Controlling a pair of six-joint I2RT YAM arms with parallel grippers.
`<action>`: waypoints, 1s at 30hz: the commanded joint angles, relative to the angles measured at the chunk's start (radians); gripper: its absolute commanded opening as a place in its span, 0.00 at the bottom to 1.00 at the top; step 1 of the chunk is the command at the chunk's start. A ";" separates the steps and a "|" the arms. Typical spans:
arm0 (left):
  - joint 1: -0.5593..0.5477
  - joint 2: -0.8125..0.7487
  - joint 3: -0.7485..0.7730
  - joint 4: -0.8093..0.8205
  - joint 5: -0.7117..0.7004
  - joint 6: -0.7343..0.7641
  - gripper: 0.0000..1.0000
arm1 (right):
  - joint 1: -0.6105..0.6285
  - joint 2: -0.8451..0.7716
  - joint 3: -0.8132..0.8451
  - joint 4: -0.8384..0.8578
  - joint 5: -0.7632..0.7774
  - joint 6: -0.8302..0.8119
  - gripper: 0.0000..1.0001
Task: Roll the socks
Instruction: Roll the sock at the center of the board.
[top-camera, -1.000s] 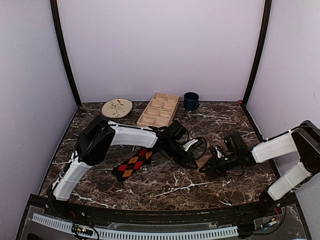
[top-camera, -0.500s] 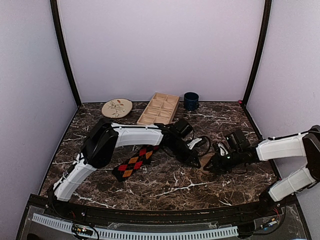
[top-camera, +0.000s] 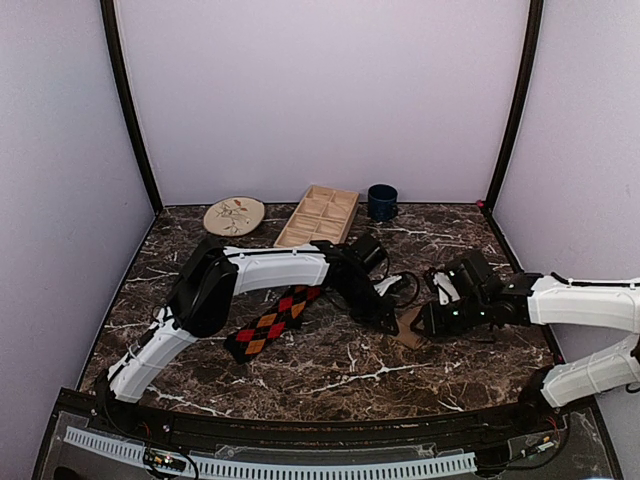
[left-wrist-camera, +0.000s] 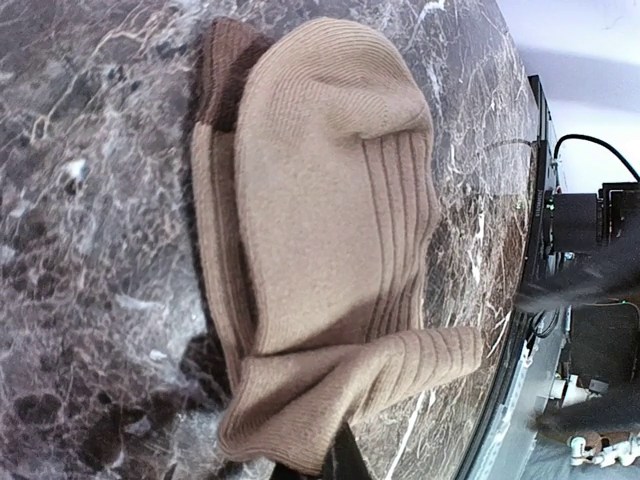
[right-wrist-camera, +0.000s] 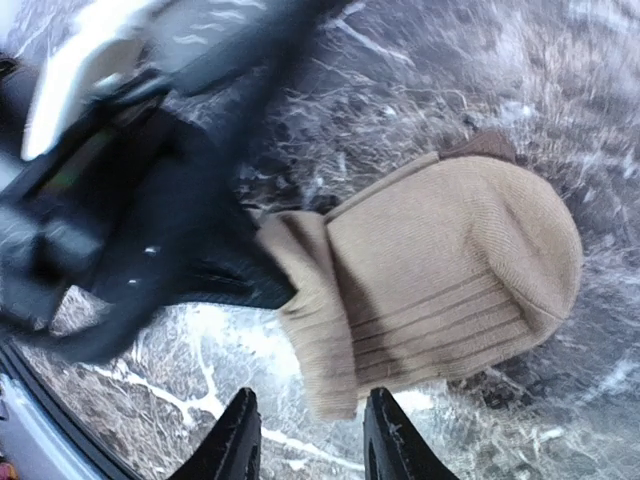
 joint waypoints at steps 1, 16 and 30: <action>0.013 0.022 0.029 -0.068 -0.005 -0.022 0.00 | 0.113 -0.054 0.052 -0.063 0.210 -0.034 0.36; 0.020 0.047 0.096 -0.122 0.035 0.011 0.00 | 0.379 0.234 0.244 -0.244 0.542 -0.053 0.49; 0.036 0.048 0.083 -0.138 0.097 0.043 0.00 | 0.400 0.368 0.276 -0.258 0.585 -0.089 0.48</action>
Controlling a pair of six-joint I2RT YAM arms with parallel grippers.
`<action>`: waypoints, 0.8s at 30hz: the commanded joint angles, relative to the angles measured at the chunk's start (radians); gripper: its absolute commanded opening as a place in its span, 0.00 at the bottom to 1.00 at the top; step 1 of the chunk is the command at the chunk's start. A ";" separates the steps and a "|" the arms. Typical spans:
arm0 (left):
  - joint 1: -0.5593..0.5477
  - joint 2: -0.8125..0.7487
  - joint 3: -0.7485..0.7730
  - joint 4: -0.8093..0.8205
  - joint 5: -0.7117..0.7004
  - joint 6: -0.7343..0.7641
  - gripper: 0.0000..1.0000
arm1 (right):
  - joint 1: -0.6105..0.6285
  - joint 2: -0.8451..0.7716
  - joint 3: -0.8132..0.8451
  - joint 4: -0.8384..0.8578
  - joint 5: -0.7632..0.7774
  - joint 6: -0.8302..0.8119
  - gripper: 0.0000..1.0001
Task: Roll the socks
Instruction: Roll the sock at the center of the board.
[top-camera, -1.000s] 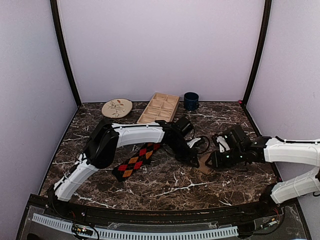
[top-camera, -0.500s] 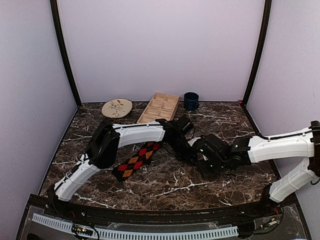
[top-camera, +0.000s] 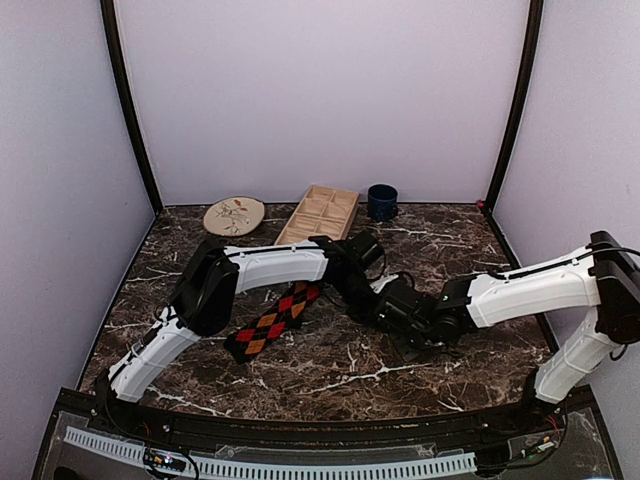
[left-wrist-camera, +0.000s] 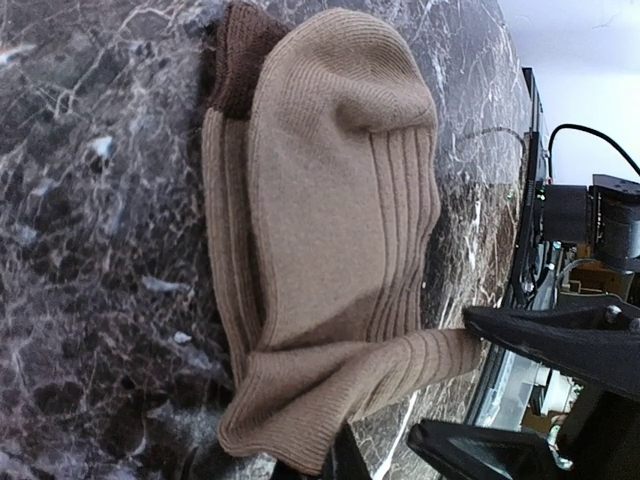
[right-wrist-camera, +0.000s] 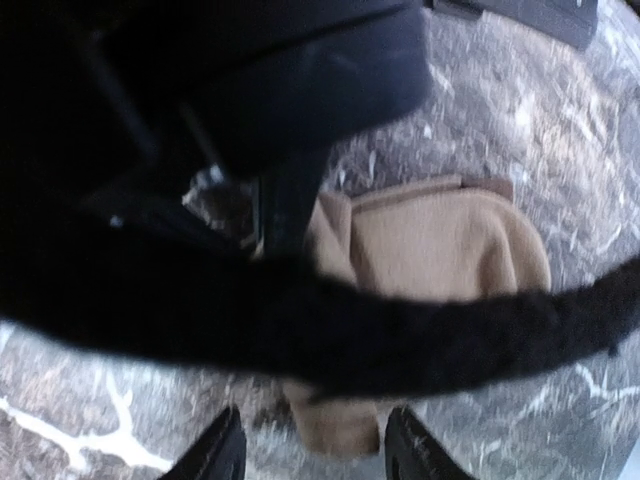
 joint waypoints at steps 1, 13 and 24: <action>0.011 0.007 0.004 -0.042 0.039 0.024 0.00 | 0.014 0.030 0.019 -0.003 0.033 -0.027 0.48; 0.015 0.007 0.002 -0.055 0.043 0.043 0.00 | 0.034 -0.084 -0.007 -0.009 0.086 0.111 0.49; 0.015 0.004 -0.006 -0.081 0.021 0.052 0.00 | 0.036 -0.249 -0.171 0.145 -0.033 0.268 0.50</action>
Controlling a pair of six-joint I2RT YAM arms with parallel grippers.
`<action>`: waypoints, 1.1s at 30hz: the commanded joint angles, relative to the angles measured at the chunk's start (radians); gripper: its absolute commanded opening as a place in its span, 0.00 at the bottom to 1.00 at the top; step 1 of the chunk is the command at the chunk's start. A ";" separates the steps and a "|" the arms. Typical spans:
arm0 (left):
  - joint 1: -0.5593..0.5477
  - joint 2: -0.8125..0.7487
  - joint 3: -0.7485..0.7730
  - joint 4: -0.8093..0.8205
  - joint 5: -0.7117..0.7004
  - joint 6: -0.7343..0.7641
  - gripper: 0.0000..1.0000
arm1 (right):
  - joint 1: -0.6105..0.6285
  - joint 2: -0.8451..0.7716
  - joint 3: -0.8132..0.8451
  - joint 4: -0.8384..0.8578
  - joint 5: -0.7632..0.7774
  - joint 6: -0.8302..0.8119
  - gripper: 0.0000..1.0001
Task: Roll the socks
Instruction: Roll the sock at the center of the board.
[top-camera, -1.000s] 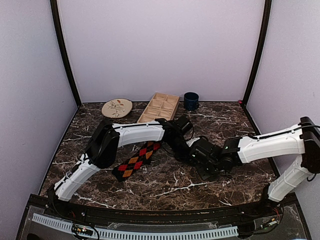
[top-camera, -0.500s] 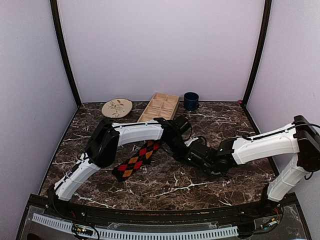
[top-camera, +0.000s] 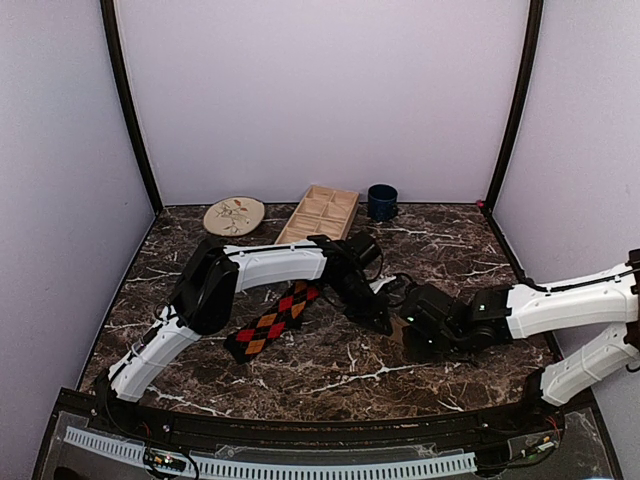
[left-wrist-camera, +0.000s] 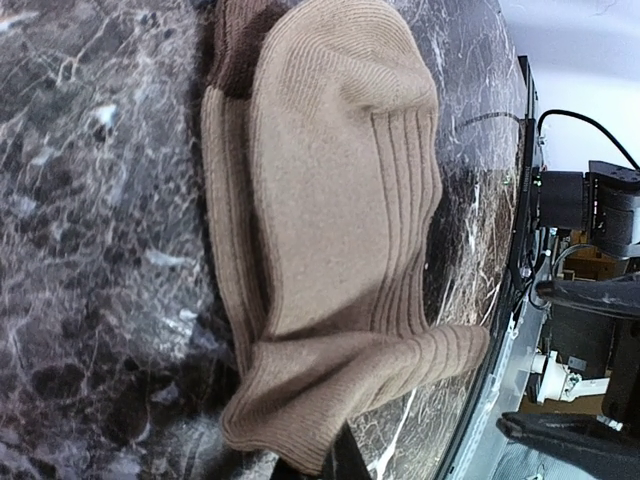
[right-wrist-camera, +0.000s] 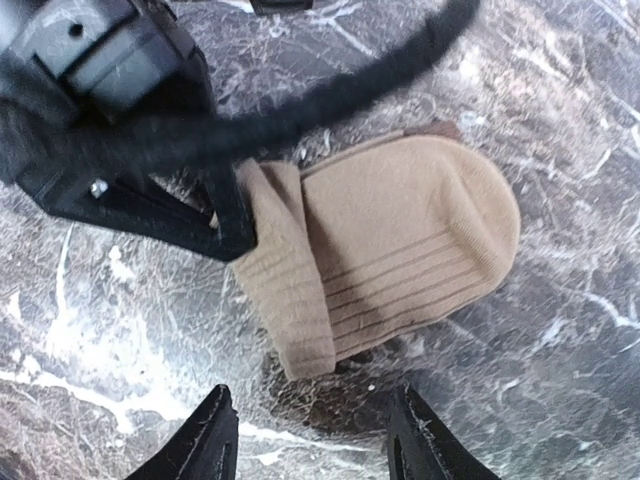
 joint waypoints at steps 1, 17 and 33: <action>0.006 -0.002 -0.004 -0.052 -0.014 0.018 0.00 | 0.010 -0.030 -0.047 0.097 -0.060 0.094 0.50; 0.001 -0.013 -0.014 -0.068 -0.058 0.036 0.00 | -0.032 0.040 -0.145 0.344 -0.070 0.229 0.54; 0.003 -0.010 -0.014 -0.061 -0.060 0.039 0.00 | -0.115 0.093 -0.186 0.465 -0.129 0.193 0.42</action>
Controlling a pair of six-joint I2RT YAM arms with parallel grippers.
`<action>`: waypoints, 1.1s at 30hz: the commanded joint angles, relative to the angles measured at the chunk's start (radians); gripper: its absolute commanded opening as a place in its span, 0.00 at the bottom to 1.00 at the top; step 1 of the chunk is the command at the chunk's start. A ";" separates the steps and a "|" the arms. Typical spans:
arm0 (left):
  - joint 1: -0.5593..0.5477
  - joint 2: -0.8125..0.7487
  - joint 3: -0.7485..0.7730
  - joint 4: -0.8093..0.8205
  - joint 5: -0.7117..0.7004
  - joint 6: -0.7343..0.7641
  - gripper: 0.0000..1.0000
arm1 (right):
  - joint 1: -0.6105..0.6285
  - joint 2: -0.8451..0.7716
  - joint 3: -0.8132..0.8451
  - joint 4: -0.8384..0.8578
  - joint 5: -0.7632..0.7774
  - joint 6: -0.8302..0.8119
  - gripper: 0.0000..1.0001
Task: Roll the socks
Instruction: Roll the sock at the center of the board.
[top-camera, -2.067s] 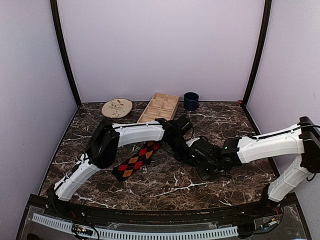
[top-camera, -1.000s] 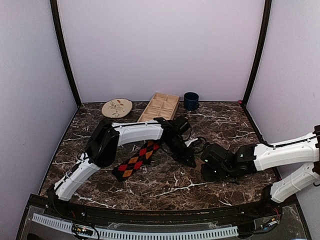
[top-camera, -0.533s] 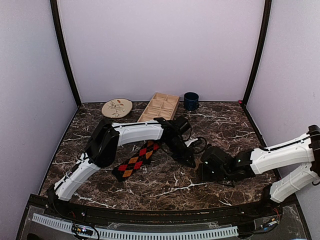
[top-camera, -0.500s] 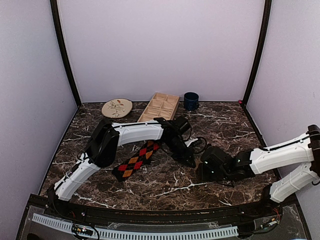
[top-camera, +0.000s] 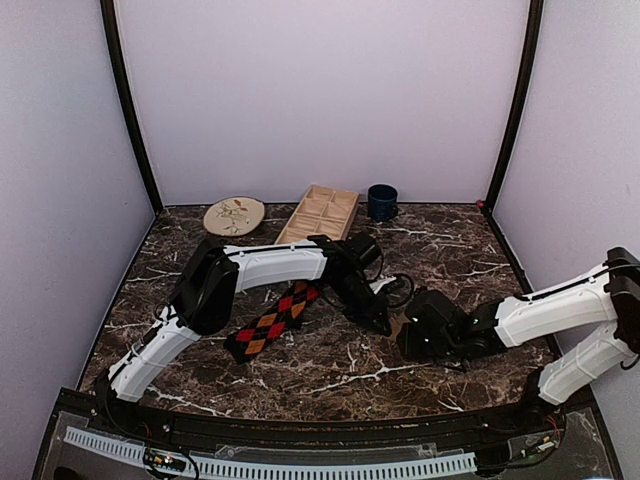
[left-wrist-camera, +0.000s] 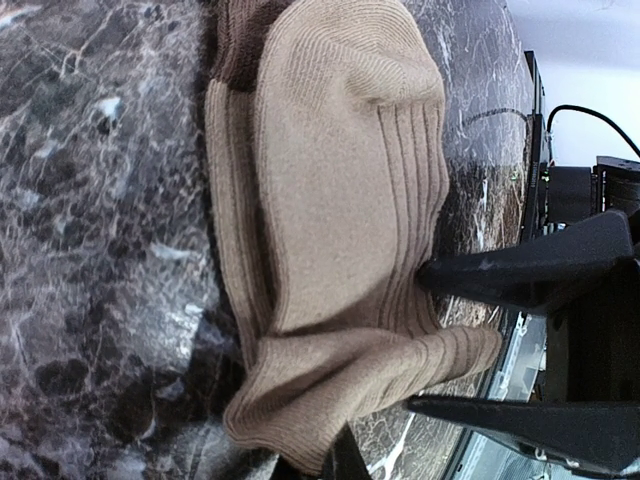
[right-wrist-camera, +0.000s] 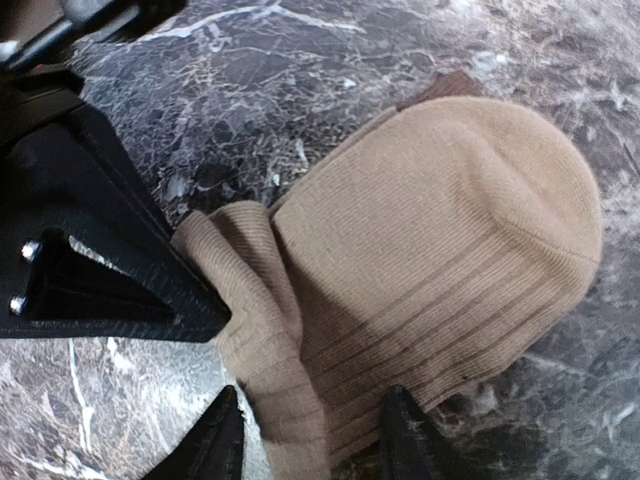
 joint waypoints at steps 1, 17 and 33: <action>0.003 -0.010 -0.014 -0.046 -0.041 0.018 0.00 | -0.020 0.034 -0.012 0.086 -0.045 -0.015 0.39; 0.006 -0.022 -0.009 -0.040 -0.074 0.006 0.06 | -0.123 -0.001 -0.218 0.358 -0.272 0.199 0.00; 0.043 -0.253 -0.268 0.150 -0.247 -0.086 0.40 | -0.177 -0.204 -0.377 0.526 -0.454 0.504 0.00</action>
